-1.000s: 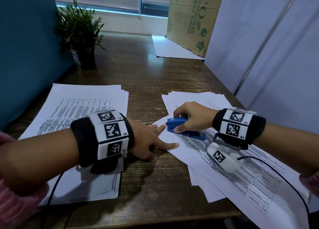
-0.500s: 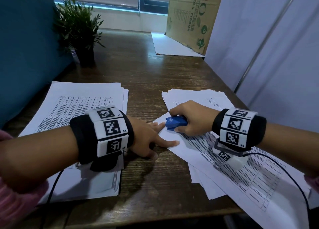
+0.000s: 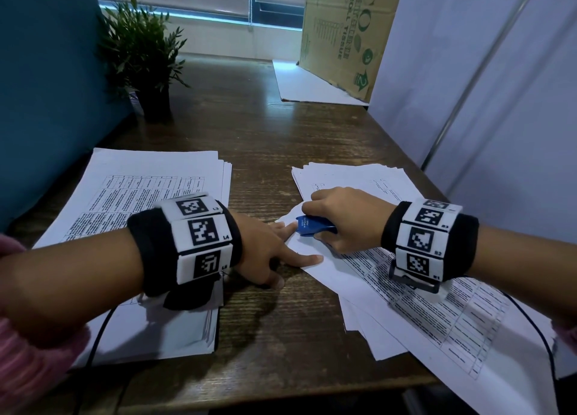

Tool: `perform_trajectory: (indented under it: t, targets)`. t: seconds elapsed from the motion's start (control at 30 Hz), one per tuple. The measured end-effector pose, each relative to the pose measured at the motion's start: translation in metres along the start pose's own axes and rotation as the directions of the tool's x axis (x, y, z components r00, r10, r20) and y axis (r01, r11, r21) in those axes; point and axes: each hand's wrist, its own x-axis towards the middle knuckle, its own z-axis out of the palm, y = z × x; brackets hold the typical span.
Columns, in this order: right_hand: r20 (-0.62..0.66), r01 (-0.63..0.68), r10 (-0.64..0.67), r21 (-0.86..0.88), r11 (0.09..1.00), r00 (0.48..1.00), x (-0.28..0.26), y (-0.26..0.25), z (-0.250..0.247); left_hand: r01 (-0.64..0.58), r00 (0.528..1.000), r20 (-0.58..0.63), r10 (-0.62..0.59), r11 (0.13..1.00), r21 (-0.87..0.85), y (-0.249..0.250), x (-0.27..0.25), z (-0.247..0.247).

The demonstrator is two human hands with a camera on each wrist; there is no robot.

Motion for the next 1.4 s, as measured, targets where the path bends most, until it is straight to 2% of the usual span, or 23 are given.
perform_trajectory:
  t: [0.13, 0.3, 0.67, 0.77, 1.0, 1.23, 1.4]
  targets:
    - [0.013, -0.035, 0.034, 0.053, 0.998, 0.999, 0.003, 0.001, 0.0, 0.001, 1.0, -0.001, -0.001, 1.0, 0.01, -0.001, 0.0, 0.0]
    - [0.134, -0.235, 0.208, 0.243, 0.941, 0.969, 0.011, 0.009, -0.006, -0.011, 1.0, -0.001, 0.011, 1.0, 0.001, -0.002, 0.001, 0.003]
    - [0.267, -0.382, 0.287, 0.45, 0.807, 0.92, 0.017, 0.018, -0.012, -0.009, 1.0, 0.008, 0.009, 1.0, 0.002, -0.002, 0.002, 0.003]
    - [0.27, -0.381, 0.281, 0.473, 0.794, 0.921, 0.016, 0.02, -0.011, -0.012, 1.0, 0.008, 0.012, 1.0, -0.005, -0.001, 0.001, 0.003]
    - [0.251, -0.335, 0.257, 0.352, 0.874, 0.933, 0.016, 0.017, -0.013, -0.009, 1.0, 0.01, 0.009, 1.0, -0.016, -0.001, -0.001, 0.003]
    - [0.069, -0.111, 0.105, 0.102, 0.989, 0.992, 0.007, 0.004, -0.009, -0.001, 1.0, 0.001, 0.001, 1.0, -0.02, 0.0, -0.001, 0.002]
    - [0.067, -0.008, 0.015, -0.095, 0.995, 0.998, 0.004, -0.005, -0.009, 0.0, 1.0, -0.01, -0.001, 0.999, -0.035, 0.0, -0.003, 0.003]
